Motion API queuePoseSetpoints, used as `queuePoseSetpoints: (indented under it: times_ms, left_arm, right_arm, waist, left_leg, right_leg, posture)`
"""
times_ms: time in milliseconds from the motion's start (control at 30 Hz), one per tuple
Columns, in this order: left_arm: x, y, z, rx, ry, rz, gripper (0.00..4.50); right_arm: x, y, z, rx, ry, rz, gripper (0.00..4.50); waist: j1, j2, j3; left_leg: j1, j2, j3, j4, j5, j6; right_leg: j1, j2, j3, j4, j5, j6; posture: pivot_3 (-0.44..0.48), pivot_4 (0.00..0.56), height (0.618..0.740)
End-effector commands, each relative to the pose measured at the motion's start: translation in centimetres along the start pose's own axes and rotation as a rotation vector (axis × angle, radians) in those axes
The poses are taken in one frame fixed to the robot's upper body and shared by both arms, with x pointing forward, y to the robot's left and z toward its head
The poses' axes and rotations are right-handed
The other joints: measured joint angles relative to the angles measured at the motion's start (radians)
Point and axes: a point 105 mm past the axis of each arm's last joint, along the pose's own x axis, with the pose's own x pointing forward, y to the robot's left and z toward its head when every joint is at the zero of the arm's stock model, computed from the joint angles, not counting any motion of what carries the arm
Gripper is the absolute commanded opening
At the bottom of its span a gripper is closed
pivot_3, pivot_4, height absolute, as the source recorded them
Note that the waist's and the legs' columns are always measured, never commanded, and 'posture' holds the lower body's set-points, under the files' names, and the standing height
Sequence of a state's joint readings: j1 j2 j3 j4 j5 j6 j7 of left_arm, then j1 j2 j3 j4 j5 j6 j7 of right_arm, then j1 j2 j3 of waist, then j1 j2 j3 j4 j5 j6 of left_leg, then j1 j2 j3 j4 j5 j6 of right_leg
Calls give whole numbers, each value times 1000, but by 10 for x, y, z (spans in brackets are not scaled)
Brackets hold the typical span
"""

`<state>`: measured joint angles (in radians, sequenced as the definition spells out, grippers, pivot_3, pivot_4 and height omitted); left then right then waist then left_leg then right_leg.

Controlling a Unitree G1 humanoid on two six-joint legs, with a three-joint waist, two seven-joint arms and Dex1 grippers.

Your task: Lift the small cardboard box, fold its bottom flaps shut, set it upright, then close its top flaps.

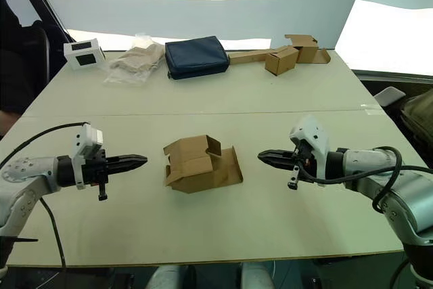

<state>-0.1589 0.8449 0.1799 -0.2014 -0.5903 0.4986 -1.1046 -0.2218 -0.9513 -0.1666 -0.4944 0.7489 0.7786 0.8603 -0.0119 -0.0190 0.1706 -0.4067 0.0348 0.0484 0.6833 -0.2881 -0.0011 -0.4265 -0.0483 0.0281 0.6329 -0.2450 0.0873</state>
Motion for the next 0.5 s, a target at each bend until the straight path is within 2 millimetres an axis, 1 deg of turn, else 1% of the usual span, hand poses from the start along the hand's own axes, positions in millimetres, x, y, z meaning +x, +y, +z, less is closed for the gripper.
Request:
queuePoseSetpoints:
  times_ms: [33, 133, 200, 267, 367, 500]
  left_arm:
    - [-6, -1, 9, 22, -11, 17, 59]
    - [-7, 4, 20, 19, -57, 56, 59]
    - [-5, 5, 22, 13, -76, 62, 59]
    - [-3, 2, 20, 4, -75, 64, 59]
    - [-4, -6, 16, -2, -55, 37, 59]
    - [-5, -4, 14, -3, -42, 37, 59]
  right_arm:
    - [0, 0, 6, -43, -31, 12, 0]
    - [1, -7, 10, -54, -48, 2, 0]
    - [5, -10, 11, -47, -67, 2, 0]
    - [8, -12, 8, -37, -61, -3, 0]
    - [8, -7, 5, -38, -44, 21, 0]
    - [7, -13, 8, -41, -50, 0, 0]
  waist:
    - [0, 0, 0]
    - [0, 0, 0]
    - [0, 0, 0]
    - [0, 0, 0]
    - [0, 0, 0]
    - [0, 0, 0]
  left_leg:
    - [0, 0, 0, 0, 0, 0]
    - [0, 0, 0, 0, 0, 0]
    - [0, 0, 0, 0, 0, 0]
    - [0, 0, 0, 0, 0, 0]
    - [0, 0, 0, 0, 0, 0]
    - [0, 0, 0, 0, 0, 0]
  right_leg:
    - [0, 0, 0, 0, 0, 0]
    - [0, 0, 0, 0, 0, 0]
    - [0, 0, 0, 0, 0, 0]
    - [0, 0, 0, 0, 0, 0]
    - [0, 0, 0, 0, 0, 0]
    - [0, 0, 0, 0, 0, 0]
  posture:
    - [0, 150, 740]
    - [0, 150, 740]
    - [0, 150, 740]
    - [0, 150, 740]
    - [0, 150, 740]
    - [0, 150, 740]
